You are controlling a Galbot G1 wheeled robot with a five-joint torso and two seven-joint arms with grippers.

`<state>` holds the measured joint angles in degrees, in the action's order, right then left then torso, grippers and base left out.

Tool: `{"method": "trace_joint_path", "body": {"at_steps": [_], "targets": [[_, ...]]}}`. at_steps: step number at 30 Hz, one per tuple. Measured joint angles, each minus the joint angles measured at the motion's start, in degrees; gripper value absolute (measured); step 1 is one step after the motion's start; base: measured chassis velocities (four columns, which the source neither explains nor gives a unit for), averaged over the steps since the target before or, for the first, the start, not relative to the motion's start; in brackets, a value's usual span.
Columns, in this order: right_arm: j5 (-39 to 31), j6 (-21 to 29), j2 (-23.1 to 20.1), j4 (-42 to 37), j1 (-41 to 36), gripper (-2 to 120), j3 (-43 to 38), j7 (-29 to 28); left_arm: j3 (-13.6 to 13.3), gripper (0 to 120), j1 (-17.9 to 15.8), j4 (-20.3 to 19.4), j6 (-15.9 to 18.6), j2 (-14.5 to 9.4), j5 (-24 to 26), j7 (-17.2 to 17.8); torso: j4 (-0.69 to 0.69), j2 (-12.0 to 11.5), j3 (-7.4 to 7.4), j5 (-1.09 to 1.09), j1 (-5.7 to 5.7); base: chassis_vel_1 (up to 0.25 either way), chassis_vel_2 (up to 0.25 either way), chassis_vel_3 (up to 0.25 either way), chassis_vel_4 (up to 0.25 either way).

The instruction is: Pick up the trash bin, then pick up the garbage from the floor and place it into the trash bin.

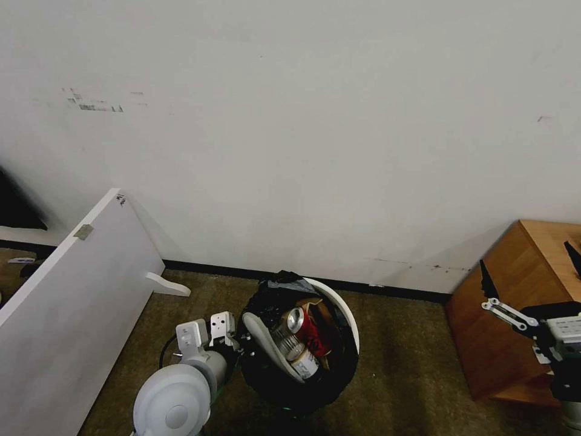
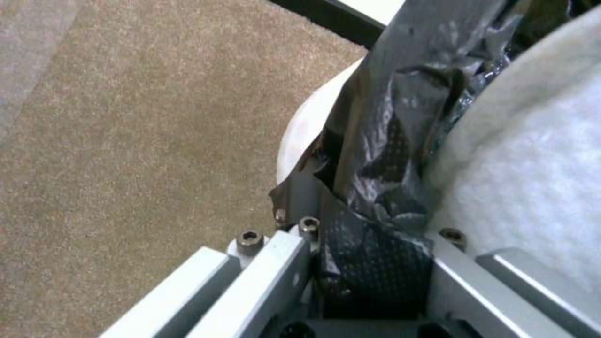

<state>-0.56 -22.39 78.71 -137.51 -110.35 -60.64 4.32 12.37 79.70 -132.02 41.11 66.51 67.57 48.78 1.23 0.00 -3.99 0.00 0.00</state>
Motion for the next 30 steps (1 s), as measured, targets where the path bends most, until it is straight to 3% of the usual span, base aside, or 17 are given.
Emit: {"method": "trace_joint_path", "body": {"at_steps": [30], "targets": [[0.84,1.26,0.18,0.04,0.13,100,1.04,-1.22,0.52,0,0.40,-0.02,-0.09,0.36,-0.18,0.13,0.00,0.00,0.00,0.00,0.00,0.000,0.000,0.000,0.000]]}}
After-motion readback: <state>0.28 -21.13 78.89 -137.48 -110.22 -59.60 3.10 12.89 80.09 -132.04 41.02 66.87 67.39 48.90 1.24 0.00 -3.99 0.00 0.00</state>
